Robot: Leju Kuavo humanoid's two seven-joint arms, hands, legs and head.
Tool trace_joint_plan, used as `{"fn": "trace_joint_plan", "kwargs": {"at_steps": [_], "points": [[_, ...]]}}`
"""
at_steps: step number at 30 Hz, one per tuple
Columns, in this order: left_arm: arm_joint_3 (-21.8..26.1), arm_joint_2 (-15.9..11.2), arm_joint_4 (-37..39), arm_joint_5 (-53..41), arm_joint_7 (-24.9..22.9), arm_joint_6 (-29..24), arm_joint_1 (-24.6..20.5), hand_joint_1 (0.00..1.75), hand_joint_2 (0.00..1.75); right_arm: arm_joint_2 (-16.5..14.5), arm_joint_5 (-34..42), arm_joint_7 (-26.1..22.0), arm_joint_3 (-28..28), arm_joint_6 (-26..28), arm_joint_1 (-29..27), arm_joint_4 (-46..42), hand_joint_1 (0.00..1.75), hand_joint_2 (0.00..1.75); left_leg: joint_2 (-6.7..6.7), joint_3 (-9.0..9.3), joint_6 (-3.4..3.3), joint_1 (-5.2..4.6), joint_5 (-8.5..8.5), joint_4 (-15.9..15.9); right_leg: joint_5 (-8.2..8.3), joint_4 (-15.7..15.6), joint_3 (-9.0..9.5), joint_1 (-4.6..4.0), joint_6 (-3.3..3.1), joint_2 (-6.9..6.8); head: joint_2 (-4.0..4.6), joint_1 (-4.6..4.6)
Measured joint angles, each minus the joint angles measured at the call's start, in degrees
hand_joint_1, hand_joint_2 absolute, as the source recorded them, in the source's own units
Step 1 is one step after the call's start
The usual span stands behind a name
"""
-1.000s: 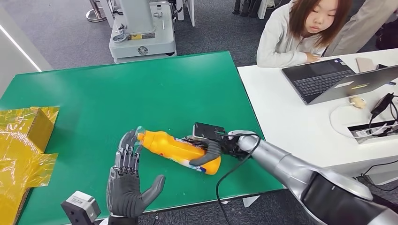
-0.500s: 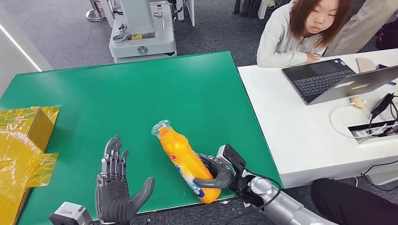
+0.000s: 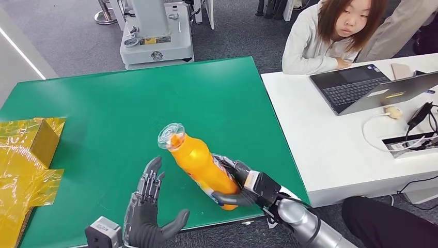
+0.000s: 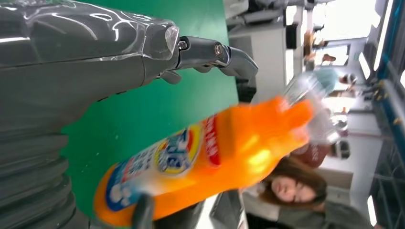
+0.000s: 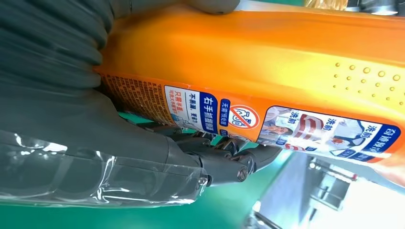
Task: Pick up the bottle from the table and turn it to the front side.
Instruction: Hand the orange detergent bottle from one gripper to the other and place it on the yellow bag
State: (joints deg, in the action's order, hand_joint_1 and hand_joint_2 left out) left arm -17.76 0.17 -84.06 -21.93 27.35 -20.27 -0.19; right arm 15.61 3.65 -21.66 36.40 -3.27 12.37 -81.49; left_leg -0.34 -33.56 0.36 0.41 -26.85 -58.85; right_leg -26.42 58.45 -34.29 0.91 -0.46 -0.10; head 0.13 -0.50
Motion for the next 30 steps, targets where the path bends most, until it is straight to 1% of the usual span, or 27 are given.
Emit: {"fn": "trace_joint_plan", "kwargs": {"at_steps": [4, 7, 15, 22, 25, 30], "points": [[-0.01, -0.01, 3.82, 3.01, -0.64, 3.37, -3.04, 0.00, 1.75, -1.89, -2.44, 0.96, 1.15, 1.15, 2.49, -0.01, 1.75, 1.75, 0.00, 0.01, 0.03, 0.00, 0.03, 0.00, 0.01, 0.03, 0.00, 0.00, -0.02, 0.00, 0.00, 0.00], [-0.01, -0.04, 6.92, 5.46, -0.48, 4.82, -5.47, 0.00, 1.75, -3.04, -3.27, 1.49, 2.26, 2.15, 3.87, 0.47, 1.75, 1.75, -0.02, 0.02, 0.03, 0.01, 0.04, 0.00, 0.02, 0.04, 0.01, 0.00, -0.02, -0.01, 0.00, -0.01], [0.00, -0.28, 15.87, 13.94, 0.18, 9.01, -11.00, 0.00, 1.75, -3.54, -1.67, 1.46, 5.78, 3.25, 6.11, 2.15, 1.75, 1.75, -0.03, -0.01, 0.03, 0.00, 0.04, -0.01, 0.01, 0.03, 0.00, 0.00, -0.01, -0.02, 0.00, -0.01], [0.26, -0.99, 23.93, 19.85, 1.47, 9.78, -16.58, 0.00, 1.75, -4.26, -1.22, 2.64, 8.42, 4.14, 7.48, 4.08, 1.75, 1.75, -0.02, -0.01, 0.03, 0.00, 0.05, -0.01, 0.02, 0.06, 0.00, 0.00, -0.02, -0.01, 0.00, -0.01], [0.34, -1.23, 25.36, 21.13, 1.88, 9.97, -17.70, 0.00, 1.75, -4.52, -1.19, 3.31, 9.15, 4.30, 8.59, 5.19, 1.75, 1.75, -0.02, 0.00, 0.04, 0.00, 0.05, -0.01, 0.03, 0.07, 0.00, 0.00, -0.03, 0.00, 0.00, -0.01], [0.48, -1.99, 25.58, 22.11, 2.20, 10.05, -17.91, 0.00, 1.75, -4.81, -1.23, 3.65, 9.86, 4.71, 9.18, 6.23, 1.75, 1.75, -0.02, 0.00, 0.04, 0.00, 0.04, -0.01, 0.02, 0.06, -0.02, 0.00, -0.03, 0.00, 0.00, 0.00]]}}
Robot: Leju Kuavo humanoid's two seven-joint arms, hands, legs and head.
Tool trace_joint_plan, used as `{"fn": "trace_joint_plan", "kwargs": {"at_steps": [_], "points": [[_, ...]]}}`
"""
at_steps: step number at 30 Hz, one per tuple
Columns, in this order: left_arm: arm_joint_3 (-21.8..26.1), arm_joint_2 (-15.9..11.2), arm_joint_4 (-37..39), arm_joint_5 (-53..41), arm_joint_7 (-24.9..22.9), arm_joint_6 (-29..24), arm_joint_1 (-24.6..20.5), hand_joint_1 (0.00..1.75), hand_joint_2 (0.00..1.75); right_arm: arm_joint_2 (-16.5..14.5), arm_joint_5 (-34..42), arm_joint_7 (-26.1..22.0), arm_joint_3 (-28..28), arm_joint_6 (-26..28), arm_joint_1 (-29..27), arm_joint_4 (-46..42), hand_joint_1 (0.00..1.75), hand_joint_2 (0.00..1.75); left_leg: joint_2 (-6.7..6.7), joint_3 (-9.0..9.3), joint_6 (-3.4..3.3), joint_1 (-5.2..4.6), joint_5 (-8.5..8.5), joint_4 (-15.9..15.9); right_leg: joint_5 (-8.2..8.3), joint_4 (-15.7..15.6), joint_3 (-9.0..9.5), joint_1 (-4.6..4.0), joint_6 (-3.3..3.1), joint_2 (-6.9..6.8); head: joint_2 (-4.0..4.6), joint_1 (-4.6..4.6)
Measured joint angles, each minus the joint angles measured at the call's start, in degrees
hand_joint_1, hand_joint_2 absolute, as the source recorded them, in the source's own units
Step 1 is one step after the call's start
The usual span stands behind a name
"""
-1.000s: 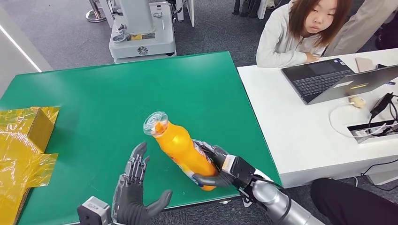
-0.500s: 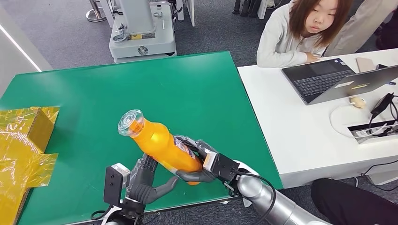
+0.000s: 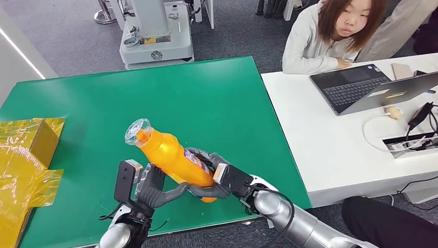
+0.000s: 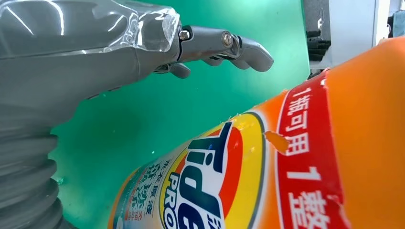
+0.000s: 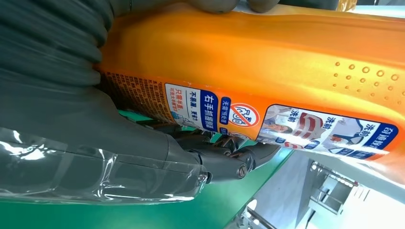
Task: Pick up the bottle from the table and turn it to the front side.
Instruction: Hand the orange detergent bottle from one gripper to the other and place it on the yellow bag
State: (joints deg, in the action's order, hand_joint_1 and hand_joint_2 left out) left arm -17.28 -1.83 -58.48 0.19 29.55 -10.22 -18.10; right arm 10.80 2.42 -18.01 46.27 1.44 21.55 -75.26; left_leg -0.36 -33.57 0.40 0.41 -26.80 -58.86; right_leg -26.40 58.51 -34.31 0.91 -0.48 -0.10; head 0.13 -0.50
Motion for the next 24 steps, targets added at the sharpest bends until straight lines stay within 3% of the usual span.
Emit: {"fn": "trace_joint_plan", "kwargs": {"at_steps": [11, 24], "points": [[1.29, -2.31, -1.72, 1.46, -0.17, 1.74, 1.08, 0.00, 1.75, -0.05, -3.02, 0.99, 0.00, 2.59, -1.77, 0.18, 1.75, 1.75, 0.03, 0.02, 0.00, 0.00, -0.01, 0.00, 0.00, 0.00, -0.01, 0.00, 0.00, 0.05, 0.00, 0.00], [5.18, -5.19, -11.03, 5.59, -3.23, 4.67, 4.00, 0.00, 1.75, 0.09, -4.70, 1.73, -1.72, 2.34, -4.84, -0.80, 1.75, 1.75, 0.08, 0.01, 0.00, 0.00, -0.01, 0.00, -0.01, -0.01, -0.02, 0.00, 0.00, 0.08, 0.00, 0.00]]}}
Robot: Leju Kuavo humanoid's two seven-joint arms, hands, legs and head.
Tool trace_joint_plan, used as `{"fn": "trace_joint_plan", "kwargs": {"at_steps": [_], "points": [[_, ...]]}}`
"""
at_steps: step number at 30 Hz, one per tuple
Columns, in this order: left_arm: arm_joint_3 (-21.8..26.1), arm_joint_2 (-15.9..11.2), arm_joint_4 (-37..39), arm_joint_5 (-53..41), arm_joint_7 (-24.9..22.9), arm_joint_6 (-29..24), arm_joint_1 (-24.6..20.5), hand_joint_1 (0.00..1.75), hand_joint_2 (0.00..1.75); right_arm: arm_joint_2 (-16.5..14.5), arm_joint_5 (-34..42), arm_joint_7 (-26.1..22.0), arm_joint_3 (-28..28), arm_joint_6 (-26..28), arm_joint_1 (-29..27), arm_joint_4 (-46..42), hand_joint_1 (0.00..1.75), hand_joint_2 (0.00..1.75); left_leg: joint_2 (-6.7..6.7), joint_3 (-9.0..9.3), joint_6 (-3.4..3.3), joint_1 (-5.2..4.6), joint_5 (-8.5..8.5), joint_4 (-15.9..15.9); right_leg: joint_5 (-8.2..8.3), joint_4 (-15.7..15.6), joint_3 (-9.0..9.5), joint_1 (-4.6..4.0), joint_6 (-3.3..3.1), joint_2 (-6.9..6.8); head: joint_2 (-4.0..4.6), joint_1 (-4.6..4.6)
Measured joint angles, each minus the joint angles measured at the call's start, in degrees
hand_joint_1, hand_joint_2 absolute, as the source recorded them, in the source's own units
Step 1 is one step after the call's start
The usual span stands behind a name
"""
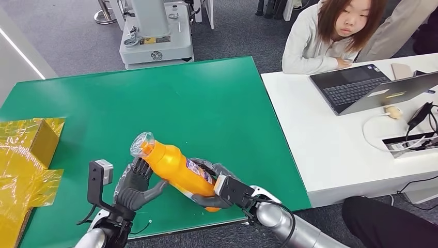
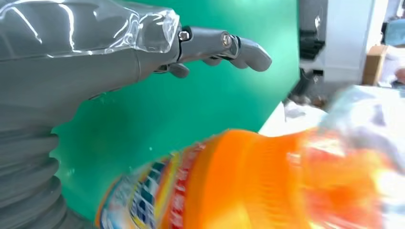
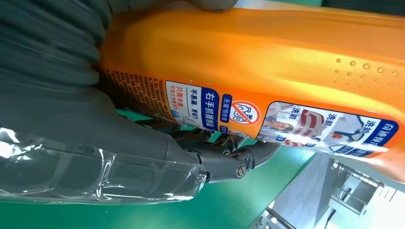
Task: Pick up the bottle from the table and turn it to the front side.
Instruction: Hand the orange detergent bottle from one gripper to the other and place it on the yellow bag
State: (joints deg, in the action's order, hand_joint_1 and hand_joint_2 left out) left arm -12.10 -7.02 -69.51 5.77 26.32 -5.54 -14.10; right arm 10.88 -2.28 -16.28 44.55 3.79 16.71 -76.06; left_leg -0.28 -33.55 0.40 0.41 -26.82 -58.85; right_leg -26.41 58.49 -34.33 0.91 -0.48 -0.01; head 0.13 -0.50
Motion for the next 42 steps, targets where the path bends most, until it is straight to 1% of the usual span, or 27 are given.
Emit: {"fn": "trace_joint_plan", "kwargs": {"at_steps": [8, 13, 19, 24, 28, 31, 32, 34, 35, 37, 38, 41, 42], "points": [[0.56, -0.31, -4.63, 5.11, -1.63, 3.47, 0.29, 0.00, 1.75, 0.00, -0.68, 0.19, -0.50, -0.35, -1.18, 0.02, 1.75, 1.75, 0.00, 0.01, 0.00, 0.00, 0.00, 0.00, 0.00, 0.00, 0.00, 0.00, 0.00, 0.00, 0.00, 0.00], [-0.68, 0.43, -5.23, 6.43, -1.67, 3.86, 0.12, 0.00, 1.75, -0.02, -1.44, 0.53, -0.81, -0.35, -1.37, 0.06, 1.75, 1.75, 0.00, 0.02, 0.00, 0.00, 0.00, -0.01, 0.00, -0.01, 0.01, 0.00, 0.00, 0.00, 0.00, 0.00], [-2.99, 1.54, -5.02, 4.73, -0.62, 1.37, -0.99, 0.00, 1.75, -0.04, -1.72, 0.58, -1.22, -0.31, -1.49, 0.07, 1.75, 1.75, 0.00, 0.02, 0.00, -0.01, 0.00, -0.01, 0.00, -0.02, 0.01, 0.00, 0.00, 0.00, 0.00, 0.00], [-4.94, 2.43, -2.76, 3.50, 0.45, -1.30, -2.33, 0.00, 1.75, -0.04, -2.55, 0.78, -1.59, 0.24, -2.11, 0.05, 1.75, 1.75, 0.00, 0.02, 0.00, 0.00, 0.00, -0.01, 0.01, -0.01, 0.00, 0.00, 0.00, 0.00, 0.00, 0.01], [-6.45, 3.41, 0.32, 0.28, 2.82, -5.86, -3.57, 0.03, 1.75, -0.04, -3.22, 0.87, -1.76, 0.46, -2.34, -0.01, 1.75, 1.75, 0.00, 0.03, 0.00, 0.00, 0.00, -0.01, 0.01, -0.02, 0.00, 0.00, 0.00, 0.01, 0.00, 0.00], [-7.39, 4.15, 2.59, -1.55, 4.30, -8.38, -4.84, 0.26, 1.75, -0.04, -3.66, 0.95, -1.78, 0.89, -2.48, -0.16, 1.75, 1.75, 0.00, 0.03, 0.00, 0.00, 0.00, -0.01, 0.01, -0.01, 0.01, 0.00, 0.00, 0.00, 0.00, -0.01], [-7.71, 4.40, 3.28, -1.79, 4.49, -8.79, -5.24, 0.37, 1.75, -0.04, -3.68, 1.01, -1.79, 1.09, -2.49, -0.21, 1.75, 1.75, 0.00, 0.03, 0.00, 0.00, 0.00, -0.01, 0.01, -0.01, 0.01, 0.00, 0.00, 0.00, 0.00, -0.01], [-8.25, 4.89, 4.37, -1.83, 4.59, -9.01, -5.96, 0.52, 1.75, -0.04, -3.69, 1.12, -1.87, 1.31, -2.49, -0.26, 1.75, 1.75, 0.00, 0.02, 0.00, -0.01, 0.00, -0.01, 0.01, -0.01, 0.01, 0.00, 0.00, 0.00, 0.00, -0.01], [-8.43, 5.11, 4.74, -1.73, 4.58, -8.97, -6.24, 0.79, 1.75, -0.04, -3.69, 1.16, -1.95, 1.36, -2.49, -0.26, 1.75, 1.75, 0.00, 0.02, 0.00, -0.01, 0.00, -0.01, 0.01, -0.01, 0.01, 0.00, 0.00, 0.00, 0.00, -0.01], [-8.71, 5.51, 5.28, -1.45, 4.55, -8.87, -6.64, 1.25, 1.75, -0.04, -3.69, 1.19, -2.15, 1.37, -2.49, -0.25, 1.75, 1.75, 0.00, 0.02, 0.00, -0.01, 0.00, -0.01, 0.01, -0.01, 0.01, 0.00, 0.00, 0.00, 0.00, -0.01], [-8.79, 5.69, 5.49, -1.28, 4.51, -8.77, -6.80, 1.53, 1.75, -0.04, -3.69, 1.20, -2.26, 1.37, -2.49, -0.25, 1.75, 1.75, 0.00, 0.02, 0.00, -0.01, 0.00, -0.01, 0.01, -0.01, 0.01, 0.00, 0.00, 0.00, 0.00, -0.01], [-8.89, 6.08, 5.80, -0.65, 4.24, -8.48, -7.07, 1.74, 1.75, -0.04, -3.67, 1.20, -2.53, 1.35, -2.48, -0.24, 1.75, 1.75, 0.00, 0.01, 0.00, -0.01, 0.00, -0.01, 0.01, -0.01, 0.01, 0.00, 0.00, 0.00, 0.00, 0.00], [-8.89, 6.11, 5.82, -0.31, 4.10, -8.32, -7.10, 1.75, 1.75, -0.04, -3.64, 1.20, -2.59, 1.35, -2.48, -0.22, 1.75, 1.75, 0.00, 0.01, 0.00, -0.01, 0.00, -0.01, 0.01, -0.01, 0.01, 0.00, 0.00, 0.00, 0.00, 0.00]]}}
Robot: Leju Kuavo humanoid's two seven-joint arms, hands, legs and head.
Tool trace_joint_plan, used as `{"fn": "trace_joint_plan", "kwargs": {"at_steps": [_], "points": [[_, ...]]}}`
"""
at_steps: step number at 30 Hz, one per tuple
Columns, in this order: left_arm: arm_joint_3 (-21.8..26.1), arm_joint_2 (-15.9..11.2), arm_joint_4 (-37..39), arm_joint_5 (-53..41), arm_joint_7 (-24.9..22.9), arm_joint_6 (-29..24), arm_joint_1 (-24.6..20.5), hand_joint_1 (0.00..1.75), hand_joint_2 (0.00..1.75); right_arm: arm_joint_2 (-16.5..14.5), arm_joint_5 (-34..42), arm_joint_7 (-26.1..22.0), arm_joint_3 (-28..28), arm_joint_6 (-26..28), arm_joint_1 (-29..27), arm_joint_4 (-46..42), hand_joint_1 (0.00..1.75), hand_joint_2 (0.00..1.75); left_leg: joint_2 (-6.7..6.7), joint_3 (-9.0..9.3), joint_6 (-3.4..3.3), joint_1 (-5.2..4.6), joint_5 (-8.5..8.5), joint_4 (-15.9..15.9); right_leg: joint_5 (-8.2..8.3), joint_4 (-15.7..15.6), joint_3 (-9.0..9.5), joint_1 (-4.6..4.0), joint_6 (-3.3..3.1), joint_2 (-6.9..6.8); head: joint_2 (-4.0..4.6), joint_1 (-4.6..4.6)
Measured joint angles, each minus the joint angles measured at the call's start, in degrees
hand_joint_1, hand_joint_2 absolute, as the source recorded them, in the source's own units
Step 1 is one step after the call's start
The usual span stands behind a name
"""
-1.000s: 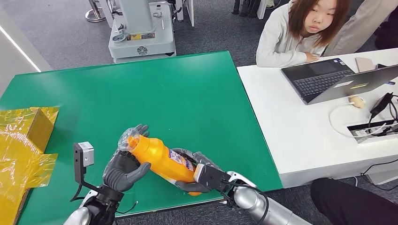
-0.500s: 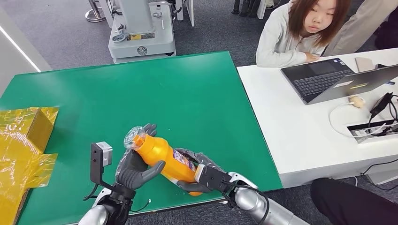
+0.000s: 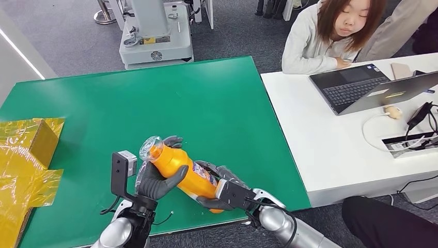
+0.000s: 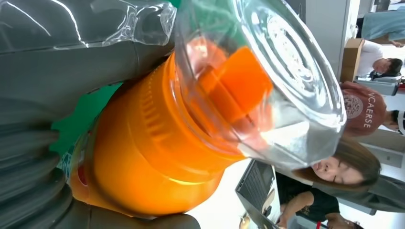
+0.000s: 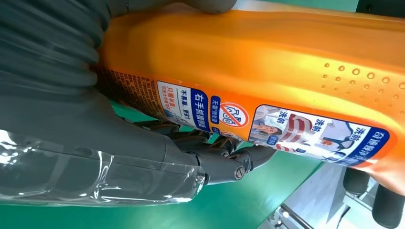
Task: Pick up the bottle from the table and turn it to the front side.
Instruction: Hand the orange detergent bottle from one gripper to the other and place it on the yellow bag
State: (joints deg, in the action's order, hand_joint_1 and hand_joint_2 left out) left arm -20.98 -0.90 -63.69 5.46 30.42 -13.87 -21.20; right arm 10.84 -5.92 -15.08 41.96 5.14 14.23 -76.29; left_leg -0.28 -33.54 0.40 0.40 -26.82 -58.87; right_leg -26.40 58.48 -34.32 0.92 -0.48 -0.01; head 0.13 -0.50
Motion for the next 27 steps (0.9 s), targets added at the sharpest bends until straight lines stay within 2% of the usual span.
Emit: {"fn": "trace_joint_plan", "kwargs": {"at_steps": [5, 6, 9, 10, 16, 19, 23, 27], "points": [[0.01, -0.05, -0.01, 2.54, -0.99, 1.85, 0.00, 1.75, 1.75, 0.00, 0.14, -0.26, -0.05, -0.03, -0.04, 0.10, 1.72, 1.75, 0.00, -0.01, 0.00, 0.01, 0.00, 0.00, 0.00, 0.01, 0.00, 0.00, 0.00, -0.01, 0.00, -0.01], [0.03, -0.08, -0.01, 3.10, -1.15, 2.31, 0.00, 1.75, 1.75, 0.00, 0.15, -0.36, -0.04, -0.03, -0.07, 0.09, 1.36, 1.75, 0.00, -0.01, 0.00, 0.01, 0.00, 0.00, 0.00, 0.01, 0.00, 0.00, 0.00, -0.01, 0.00, 0.00], [0.19, -0.20, -0.06, 5.36, -1.87, 4.42, 0.01, 1.75, 1.75, 0.00, 0.13, -0.57, -0.04, -0.02, -0.27, 0.08, 0.07, 1.75, -0.01, -0.01, 0.00, 0.01, 0.00, 0.00, 0.00, 0.02, 0.01, 0.00, 0.00, -0.02, 0.00, 0.00], [0.26, -0.27, -0.11, 6.30, -2.15, 5.51, 0.01, 1.75, 1.75, 0.00, 0.13, -0.63, -0.04, -0.01, -0.38, 0.03, 0.00, 1.75, -0.01, -0.01, 0.00, 0.01, 0.00, 0.00, 0.00, 0.02, 0.01, 0.00, 0.00, -0.02, 0.00, 0.00], [0.46, -0.89, -0.56, 9.15, -3.35, 10.00, 0.47, 1.75, 1.75, 0.00, 0.32, -0.88, -0.13, 0.13, -0.53, -0.53, 0.00, 1.75, 0.00, -0.01, 0.00, 0.00, 0.00, 0.00, 0.00, 0.02, 0.01, 0.00, 0.00, -0.01, 0.00, -0.01], [0.44, -1.71, -1.31, 6.64, -3.49, 10.61, 0.63, 1.75, 1.75, 0.01, 0.63, -1.04, -0.41, 0.32, -0.67, -0.95, 0.00, 1.75, -0.01, -0.01, 0.00, 0.00, 0.00, 0.00, 0.00, 0.02, 0.01, 0.00, 0.00, -0.02, 0.00, -0.01], [0.12, -3.78, -2.27, -6.20, -3.38, 7.48, 0.29, 1.75, 1.75, 0.17, 1.34, -1.55, -1.61, 0.73, -1.36, -2.04, 0.00, 1.75, 0.02, 0.01, 0.00, 0.01, 0.00, 0.00, 0.00, 0.02, 0.00, 0.00, 0.00, 0.02, 0.00, -0.01], [-0.98, -7.75, -2.30, -21.59, -1.11, 1.18, -0.91, 1.75, 1.75, 0.50, 1.42, -2.73, -3.57, -0.72, -1.90, -3.44, 0.00, 1.75, 0.07, 0.06, 0.01, 0.03, 0.00, 0.01, 0.00, 0.04, 0.00, -0.01, -0.01, 0.10, 0.00, 0.00]]}}
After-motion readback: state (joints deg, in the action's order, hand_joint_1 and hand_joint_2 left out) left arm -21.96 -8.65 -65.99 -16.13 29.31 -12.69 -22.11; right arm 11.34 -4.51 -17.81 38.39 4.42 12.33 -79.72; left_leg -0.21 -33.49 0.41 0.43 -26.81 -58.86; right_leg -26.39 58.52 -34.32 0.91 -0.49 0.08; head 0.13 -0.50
